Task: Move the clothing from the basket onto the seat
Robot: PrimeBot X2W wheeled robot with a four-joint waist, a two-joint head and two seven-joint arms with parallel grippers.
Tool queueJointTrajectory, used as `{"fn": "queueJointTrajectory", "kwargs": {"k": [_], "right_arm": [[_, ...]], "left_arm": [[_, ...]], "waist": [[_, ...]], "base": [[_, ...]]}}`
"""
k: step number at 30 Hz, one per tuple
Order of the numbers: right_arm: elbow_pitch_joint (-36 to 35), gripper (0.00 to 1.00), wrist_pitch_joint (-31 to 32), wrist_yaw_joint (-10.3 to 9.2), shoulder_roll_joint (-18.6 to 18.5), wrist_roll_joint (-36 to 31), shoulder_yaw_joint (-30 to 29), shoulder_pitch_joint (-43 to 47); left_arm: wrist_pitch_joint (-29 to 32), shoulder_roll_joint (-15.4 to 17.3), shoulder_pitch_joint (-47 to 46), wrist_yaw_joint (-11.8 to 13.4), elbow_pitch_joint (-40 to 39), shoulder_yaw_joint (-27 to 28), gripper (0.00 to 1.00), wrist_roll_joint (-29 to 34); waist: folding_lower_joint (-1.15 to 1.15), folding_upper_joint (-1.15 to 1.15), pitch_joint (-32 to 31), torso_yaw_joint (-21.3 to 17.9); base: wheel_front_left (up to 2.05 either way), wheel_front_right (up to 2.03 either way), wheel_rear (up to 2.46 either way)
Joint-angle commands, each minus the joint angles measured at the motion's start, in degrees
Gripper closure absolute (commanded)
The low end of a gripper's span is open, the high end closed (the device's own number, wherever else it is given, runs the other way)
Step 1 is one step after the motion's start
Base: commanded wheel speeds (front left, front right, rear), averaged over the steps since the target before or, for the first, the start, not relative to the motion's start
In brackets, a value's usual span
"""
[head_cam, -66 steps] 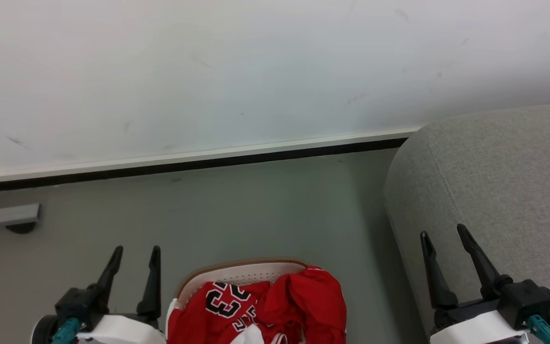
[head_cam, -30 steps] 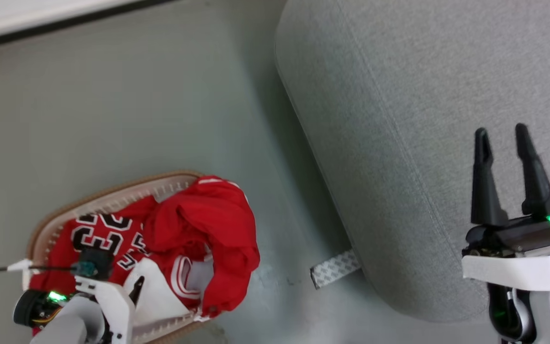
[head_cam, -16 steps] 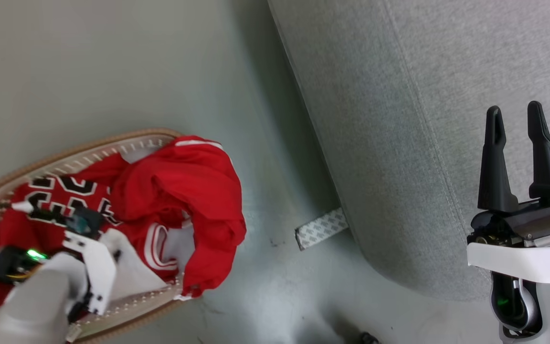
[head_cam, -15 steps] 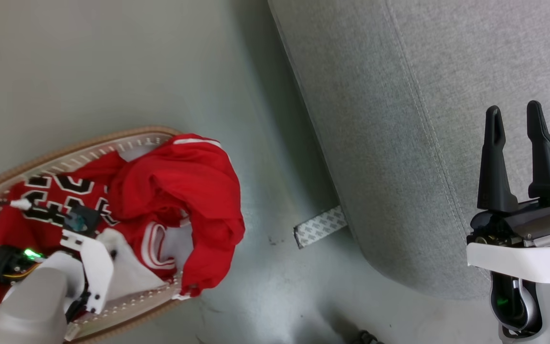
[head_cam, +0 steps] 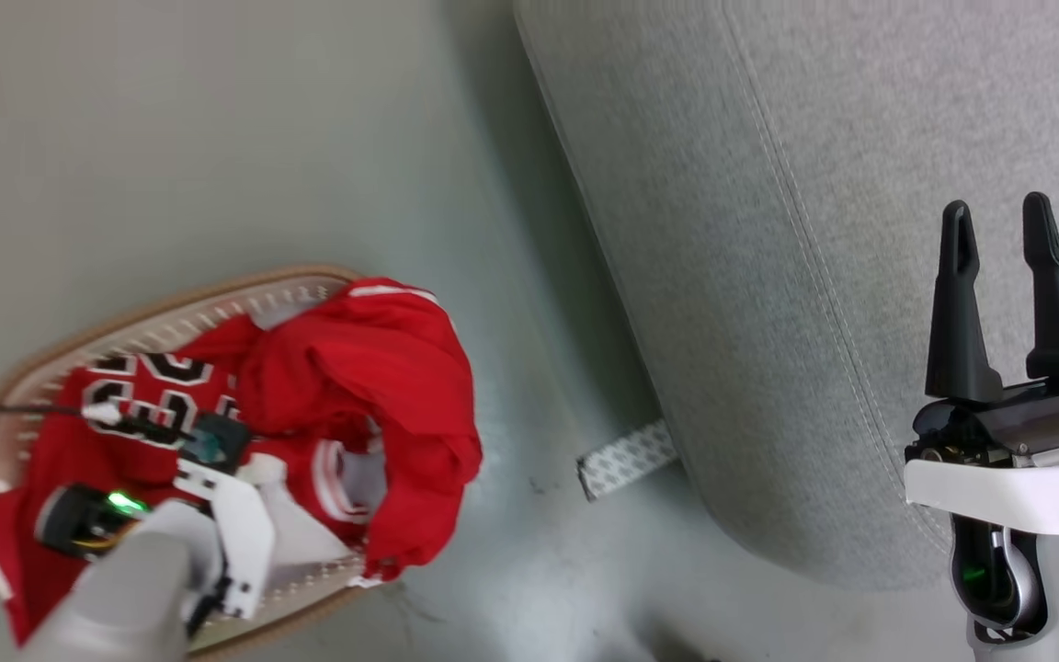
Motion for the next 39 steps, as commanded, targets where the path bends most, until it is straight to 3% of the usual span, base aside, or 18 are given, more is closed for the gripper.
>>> {"fn": "queueJointTrajectory", "kwargs": {"k": [1, 7, 19, 25, 39], "right_arm": [[0.5, 0.0, 0.0, -0.12, -0.1, -0.9, -0.4, -0.2], [2.6, 0.0, 0.1, -0.12, -0.1, -4.0, -0.5, 0.9], [7.0, 0.0, 0.1, -0.12, -0.1, -7.8, -0.9, 5.8], [8.8, 0.0, 0.1, -0.12, -0.1, -7.2, -1.0, 9.0], [11.0, 0.0, 0.1, -0.12, -0.1, -5.8, 2.5, 14.6]], "left_arm": [[-1.2, -1.1, 1.2, 0.1, 0.1, -0.1, 1.0, -1.0], [-7.2, -5.4, 4.1, 0.1, -0.4, -1.1, 1.0, -3.9], [-15.1, -9.7, 9.1, 0.1, -5.2, -2.1, 1.0, -10.9], [-15.8, -9.4, 9.4, 0.1, -12.0, -1.5, 1.0, -11.7], [-15.8, -7.0, 12.6, 1.0, -36.5, 9.4, 1.0, -4.5]], "waist": [[0.0, 0.0, -4.1, 2.9], [0.0, 0.0, -13.4, 8.8], [0.0, 0.0, -28.9, 20.7], [0.0, 0.0, -34.7, 26.1], [0.0, 0.0, -41.6, 34.4]], "base": [[0.0, 0.0, 0.0], [0.0, 0.0, 0.0], [0.0, 0.0, 0.0], [0.0, 0.0, 0.0], [0.0, 0.0, 0.0]]}}
